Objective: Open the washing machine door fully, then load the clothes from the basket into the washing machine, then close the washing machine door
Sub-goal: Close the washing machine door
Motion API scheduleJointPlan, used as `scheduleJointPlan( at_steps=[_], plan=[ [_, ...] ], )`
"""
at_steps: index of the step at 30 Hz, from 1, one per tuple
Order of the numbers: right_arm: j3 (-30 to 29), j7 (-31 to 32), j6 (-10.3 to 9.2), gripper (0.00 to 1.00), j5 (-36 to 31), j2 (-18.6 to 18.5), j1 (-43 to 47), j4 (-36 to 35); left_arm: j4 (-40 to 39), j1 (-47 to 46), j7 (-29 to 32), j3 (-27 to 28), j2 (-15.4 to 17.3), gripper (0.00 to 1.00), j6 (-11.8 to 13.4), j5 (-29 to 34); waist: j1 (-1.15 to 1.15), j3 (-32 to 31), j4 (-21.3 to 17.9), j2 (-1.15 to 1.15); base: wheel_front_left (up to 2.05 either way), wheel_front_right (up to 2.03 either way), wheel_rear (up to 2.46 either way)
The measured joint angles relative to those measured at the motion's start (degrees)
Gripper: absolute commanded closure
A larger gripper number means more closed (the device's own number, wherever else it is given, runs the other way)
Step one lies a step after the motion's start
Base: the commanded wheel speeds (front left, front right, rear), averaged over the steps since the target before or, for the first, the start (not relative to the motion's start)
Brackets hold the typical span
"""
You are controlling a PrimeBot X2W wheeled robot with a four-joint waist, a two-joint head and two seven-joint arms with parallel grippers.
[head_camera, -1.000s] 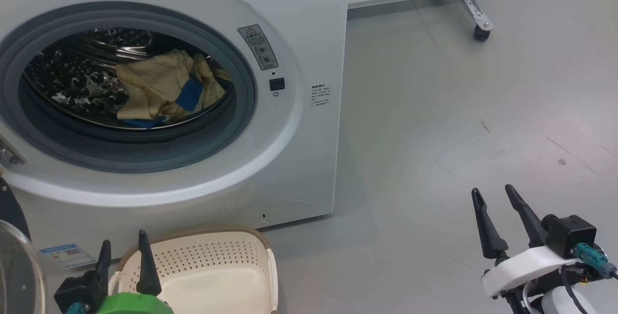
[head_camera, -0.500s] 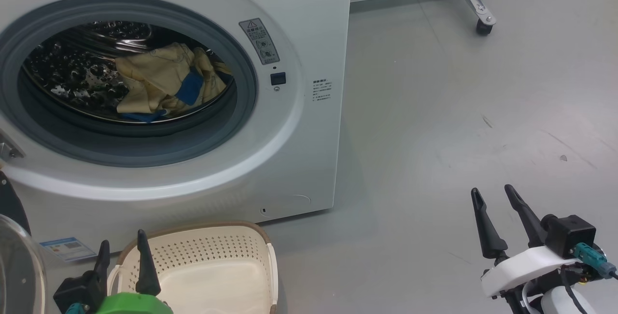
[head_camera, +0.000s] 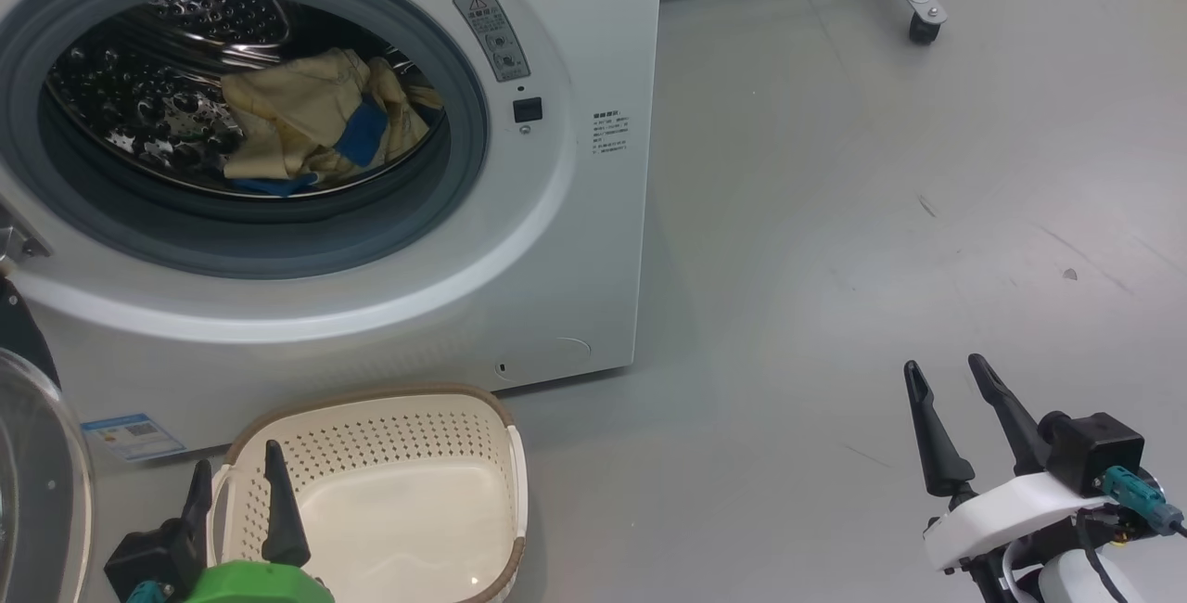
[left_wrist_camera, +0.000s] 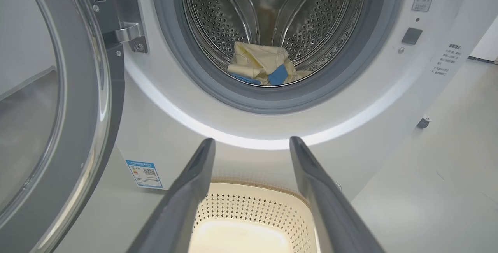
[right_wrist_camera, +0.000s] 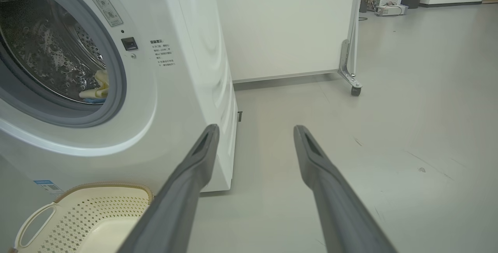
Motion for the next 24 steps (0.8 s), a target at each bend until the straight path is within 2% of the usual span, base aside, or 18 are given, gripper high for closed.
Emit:
scheduleJointPlan(
  at_steps=[12, 24],
  plan=[
    [-0.07, 0.0, 0.0, 0.0, 0.0, 0.04, -0.01, -0.08, -0.19, 0.0, 0.0, -0.01, 0.0, 0.0, 0.01, 0.0, 0.0, 0.31, 0.29, 0.0, -0.86, 0.86, 0.0],
    [-0.19, 0.0, 0.0, 0.0, 0.0, 0.02, -0.01, -0.13, -0.23, 0.0, 0.0, -0.13, 0.0, 0.0, 0.02, 0.0, 0.0, 0.35, 0.34, 0.0, -0.35, 0.35, 0.0]
  ],
)
